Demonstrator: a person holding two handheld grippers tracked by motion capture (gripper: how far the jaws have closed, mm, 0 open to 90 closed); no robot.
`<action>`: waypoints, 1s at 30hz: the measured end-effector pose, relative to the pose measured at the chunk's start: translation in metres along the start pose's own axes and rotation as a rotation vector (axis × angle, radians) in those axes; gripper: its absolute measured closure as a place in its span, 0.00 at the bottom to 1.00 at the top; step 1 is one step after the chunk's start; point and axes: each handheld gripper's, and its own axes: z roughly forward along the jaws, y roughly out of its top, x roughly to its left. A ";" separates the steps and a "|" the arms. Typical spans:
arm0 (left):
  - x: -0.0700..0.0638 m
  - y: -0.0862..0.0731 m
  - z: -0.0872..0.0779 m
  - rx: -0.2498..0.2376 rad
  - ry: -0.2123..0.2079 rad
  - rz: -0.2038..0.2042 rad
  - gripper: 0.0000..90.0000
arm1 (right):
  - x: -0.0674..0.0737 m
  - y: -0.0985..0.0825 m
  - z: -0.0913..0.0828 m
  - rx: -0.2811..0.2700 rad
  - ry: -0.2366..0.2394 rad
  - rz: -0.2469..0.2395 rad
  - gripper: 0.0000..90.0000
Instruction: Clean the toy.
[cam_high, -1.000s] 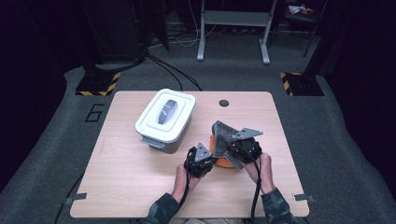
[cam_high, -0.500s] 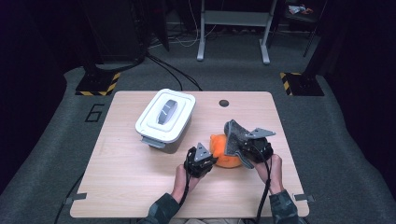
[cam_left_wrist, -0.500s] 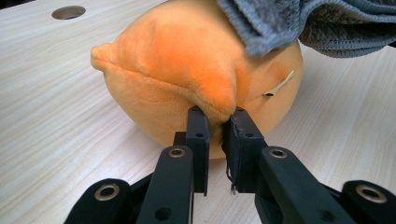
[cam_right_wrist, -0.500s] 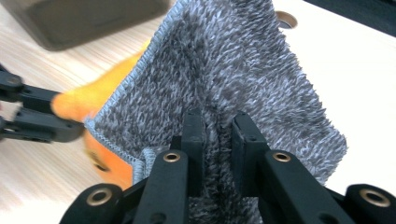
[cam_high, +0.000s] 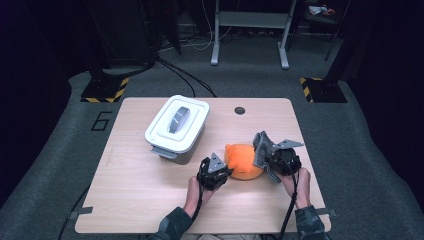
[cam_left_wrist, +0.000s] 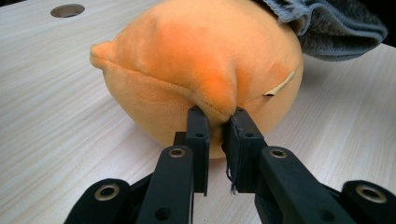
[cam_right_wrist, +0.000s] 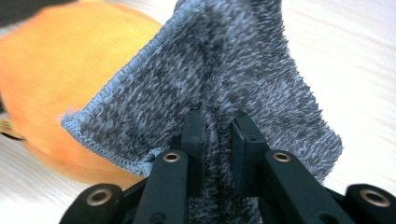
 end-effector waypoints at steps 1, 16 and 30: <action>0.000 0.000 0.000 0.000 0.001 0.001 0.89 | -0.001 -0.002 0.002 0.009 -0.004 0.007 0.86; 0.001 -0.001 0.000 0.005 -0.002 -0.007 0.89 | -0.015 -0.023 0.034 0.101 0.005 0.043 0.86; 0.002 -0.001 0.000 0.002 -0.003 -0.009 0.89 | -0.010 0.006 -0.025 -0.080 -0.021 0.010 0.86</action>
